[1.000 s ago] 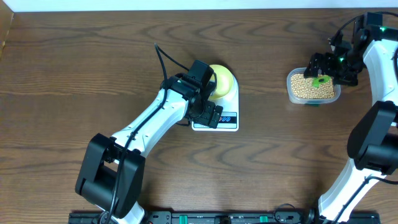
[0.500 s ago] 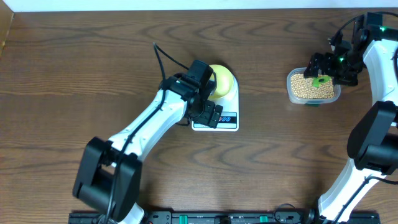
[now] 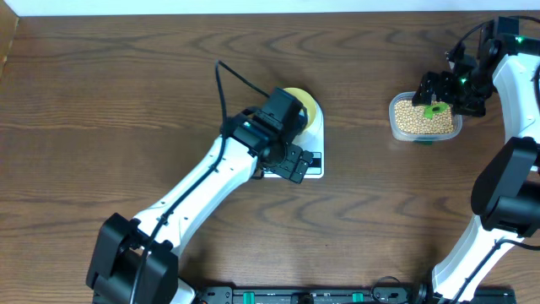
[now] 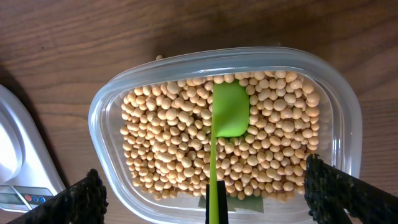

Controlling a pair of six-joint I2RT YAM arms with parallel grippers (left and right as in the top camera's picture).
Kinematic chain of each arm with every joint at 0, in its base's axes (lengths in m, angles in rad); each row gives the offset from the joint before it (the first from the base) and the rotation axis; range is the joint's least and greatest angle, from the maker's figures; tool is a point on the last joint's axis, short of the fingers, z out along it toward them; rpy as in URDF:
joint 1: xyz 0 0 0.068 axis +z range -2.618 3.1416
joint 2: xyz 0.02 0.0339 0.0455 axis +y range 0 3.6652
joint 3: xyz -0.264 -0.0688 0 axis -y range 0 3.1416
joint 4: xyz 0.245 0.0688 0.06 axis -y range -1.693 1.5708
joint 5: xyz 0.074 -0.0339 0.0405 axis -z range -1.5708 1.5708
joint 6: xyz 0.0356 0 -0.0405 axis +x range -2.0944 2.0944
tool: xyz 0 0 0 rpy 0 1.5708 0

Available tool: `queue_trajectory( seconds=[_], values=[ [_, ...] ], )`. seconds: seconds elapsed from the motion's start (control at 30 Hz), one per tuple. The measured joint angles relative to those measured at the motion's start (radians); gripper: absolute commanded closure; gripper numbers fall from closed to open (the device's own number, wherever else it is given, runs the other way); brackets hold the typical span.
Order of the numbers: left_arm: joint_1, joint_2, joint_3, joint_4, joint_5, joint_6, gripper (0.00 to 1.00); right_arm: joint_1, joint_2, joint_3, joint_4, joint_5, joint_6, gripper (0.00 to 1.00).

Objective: Scoop item into bowl and weigh 50g on scale

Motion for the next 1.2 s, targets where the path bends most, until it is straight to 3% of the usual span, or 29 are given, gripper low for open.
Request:
queue_trajectory(
  seconds=[0.4, 1.2],
  values=[
    [-0.018, 0.000, -0.062, 0.026, -0.074, -0.066, 0.02, 0.000, 0.000, 0.000, 0.000, 0.000, 0.000, 0.01],
    [-0.018, 0.000, -0.071, 0.034, -0.087, -0.071, 0.02, 0.000, 0.000, 0.000, 0.000, 0.000, 0.000, 0.01]
  ],
)
